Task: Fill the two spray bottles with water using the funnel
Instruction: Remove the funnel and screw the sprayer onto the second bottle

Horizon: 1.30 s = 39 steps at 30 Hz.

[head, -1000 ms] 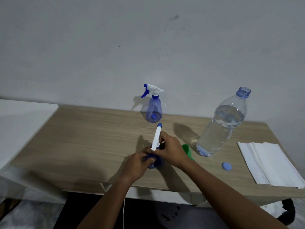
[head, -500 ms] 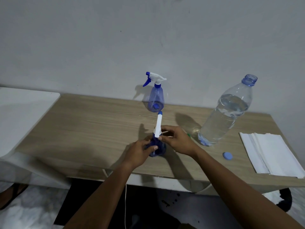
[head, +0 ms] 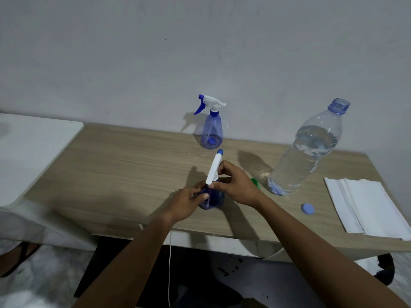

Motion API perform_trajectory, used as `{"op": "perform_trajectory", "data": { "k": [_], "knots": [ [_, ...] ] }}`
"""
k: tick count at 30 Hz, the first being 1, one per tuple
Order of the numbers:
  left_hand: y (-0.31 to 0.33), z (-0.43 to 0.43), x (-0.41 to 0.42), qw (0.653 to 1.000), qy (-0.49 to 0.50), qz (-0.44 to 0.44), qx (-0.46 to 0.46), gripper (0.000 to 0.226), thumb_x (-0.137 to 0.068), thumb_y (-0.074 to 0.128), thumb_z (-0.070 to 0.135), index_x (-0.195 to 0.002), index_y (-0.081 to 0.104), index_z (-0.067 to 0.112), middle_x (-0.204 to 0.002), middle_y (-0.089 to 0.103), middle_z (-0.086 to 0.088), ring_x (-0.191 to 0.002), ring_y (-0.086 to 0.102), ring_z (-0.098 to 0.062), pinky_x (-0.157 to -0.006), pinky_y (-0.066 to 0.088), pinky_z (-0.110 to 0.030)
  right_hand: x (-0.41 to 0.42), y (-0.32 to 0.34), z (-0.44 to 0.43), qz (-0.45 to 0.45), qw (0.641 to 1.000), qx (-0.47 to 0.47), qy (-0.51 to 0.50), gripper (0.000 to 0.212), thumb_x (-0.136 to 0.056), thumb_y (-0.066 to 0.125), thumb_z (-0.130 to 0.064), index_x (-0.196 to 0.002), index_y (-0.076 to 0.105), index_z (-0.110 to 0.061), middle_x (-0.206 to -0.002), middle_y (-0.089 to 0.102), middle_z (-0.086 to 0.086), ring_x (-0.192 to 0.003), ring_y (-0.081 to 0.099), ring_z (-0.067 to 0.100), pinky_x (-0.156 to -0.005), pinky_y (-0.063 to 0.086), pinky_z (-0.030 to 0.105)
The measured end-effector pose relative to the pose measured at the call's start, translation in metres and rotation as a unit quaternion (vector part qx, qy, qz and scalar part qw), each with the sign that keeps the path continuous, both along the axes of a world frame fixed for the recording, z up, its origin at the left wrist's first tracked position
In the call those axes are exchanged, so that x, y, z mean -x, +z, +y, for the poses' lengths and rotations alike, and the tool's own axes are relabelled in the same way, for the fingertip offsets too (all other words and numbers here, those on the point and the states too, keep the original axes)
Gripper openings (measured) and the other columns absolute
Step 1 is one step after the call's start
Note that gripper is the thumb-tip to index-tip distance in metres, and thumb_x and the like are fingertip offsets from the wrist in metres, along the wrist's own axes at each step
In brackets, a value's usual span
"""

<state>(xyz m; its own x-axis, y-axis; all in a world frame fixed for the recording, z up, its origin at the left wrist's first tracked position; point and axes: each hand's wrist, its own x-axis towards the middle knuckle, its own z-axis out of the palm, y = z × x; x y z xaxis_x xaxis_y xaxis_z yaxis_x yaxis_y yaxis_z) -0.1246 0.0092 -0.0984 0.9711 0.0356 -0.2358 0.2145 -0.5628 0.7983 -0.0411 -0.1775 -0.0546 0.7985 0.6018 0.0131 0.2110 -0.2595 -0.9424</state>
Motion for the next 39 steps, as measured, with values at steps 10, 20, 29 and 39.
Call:
{"op": "perform_trajectory", "data": {
  "k": [10,20,29,39],
  "knots": [
    [0.004,0.002,-0.001,1.0,-0.001,-0.021,0.02,0.028,-0.1,0.065,0.031,-0.127,0.073,0.026,-0.118,0.076,0.006,-0.11,0.068,-0.008,-0.082,0.044,-0.006,0.0,0.0,-0.001,0.03,0.999,-0.006,0.013,0.018,-0.089,0.074,-0.003,-0.106,0.068,-0.005,-0.107,0.073,0.009,-0.103,0.072,0.024,-0.095,0.056,0.035],
    [0.005,0.0,-0.001,0.999,0.013,-0.013,0.034,0.032,-0.099,0.067,0.024,-0.131,0.07,0.026,-0.114,0.075,0.004,-0.105,0.066,-0.007,-0.076,0.042,0.001,0.001,-0.004,0.002,0.038,0.999,-0.037,-0.011,0.028,-0.081,0.079,0.004,-0.088,0.055,-0.009,-0.103,0.069,0.027,-0.095,0.071,0.035,-0.087,0.058,0.038],
    [0.004,-0.002,-0.001,1.0,0.014,-0.009,0.008,0.024,-0.099,0.066,0.029,-0.12,0.075,0.02,-0.105,0.078,-0.012,-0.1,0.071,-0.028,-0.086,0.052,-0.036,0.012,-0.011,0.012,0.031,0.995,-0.043,-0.087,0.043,-0.056,0.093,-0.033,-0.074,0.055,-0.038,-0.08,0.069,-0.003,-0.079,0.07,0.022,-0.078,0.059,0.05],
    [0.009,0.0,0.001,1.0,-0.003,-0.02,0.012,0.036,-0.1,0.065,0.03,-0.136,0.066,0.03,-0.114,0.075,0.005,-0.103,0.068,-0.009,-0.079,0.045,-0.006,0.015,-0.014,-0.007,0.018,0.993,-0.054,-0.102,0.031,-0.076,0.088,-0.013,-0.094,0.064,-0.018,-0.098,0.076,-0.002,-0.1,0.073,0.018,-0.088,0.058,0.032]
  ]
}}
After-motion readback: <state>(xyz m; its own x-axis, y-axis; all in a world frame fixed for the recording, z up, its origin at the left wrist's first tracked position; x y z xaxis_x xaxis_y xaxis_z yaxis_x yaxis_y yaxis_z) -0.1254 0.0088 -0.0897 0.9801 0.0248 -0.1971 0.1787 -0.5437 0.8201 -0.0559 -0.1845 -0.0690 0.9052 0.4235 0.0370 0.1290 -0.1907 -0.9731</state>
